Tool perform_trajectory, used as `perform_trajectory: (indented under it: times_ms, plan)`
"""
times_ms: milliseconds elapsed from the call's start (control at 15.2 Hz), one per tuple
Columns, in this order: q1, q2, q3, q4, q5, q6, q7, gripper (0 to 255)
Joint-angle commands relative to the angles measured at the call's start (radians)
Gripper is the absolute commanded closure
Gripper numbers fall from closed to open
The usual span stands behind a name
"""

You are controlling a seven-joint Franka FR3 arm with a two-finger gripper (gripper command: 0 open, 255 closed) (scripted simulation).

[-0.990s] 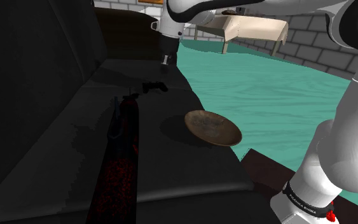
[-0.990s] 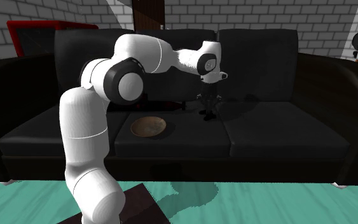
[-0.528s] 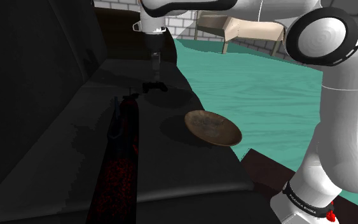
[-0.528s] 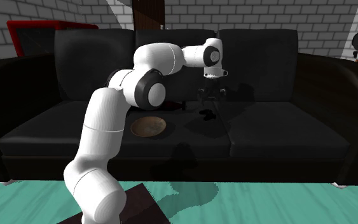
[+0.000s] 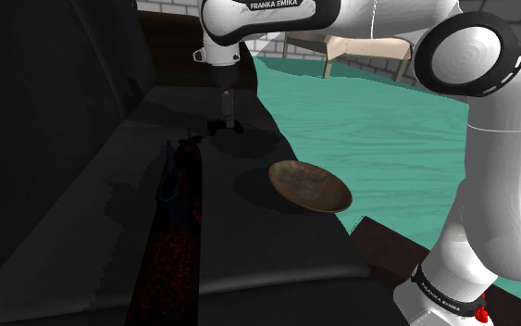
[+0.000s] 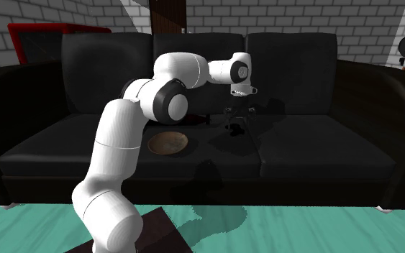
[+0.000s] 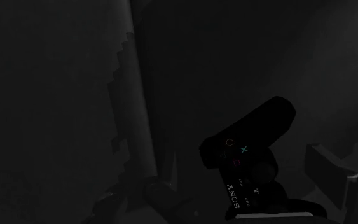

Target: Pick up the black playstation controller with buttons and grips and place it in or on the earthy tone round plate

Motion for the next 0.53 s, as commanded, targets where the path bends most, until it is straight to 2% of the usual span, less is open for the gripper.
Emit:
perform_trajectory:
  times_ms: [0,330,396,462]
  plan:
    - [0.000,-0.001,0.000,-0.004,0.000,0.004,0.000,0]
    - [0.000,-0.001,0.000,-0.004,0.000,0.004,0.000,0]
    - [0.000,-0.001,0.000,-0.004,0.000,0.004,0.000,255]
    - [0.000,-0.001,0.000,-0.004,0.000,0.004,0.000,255]
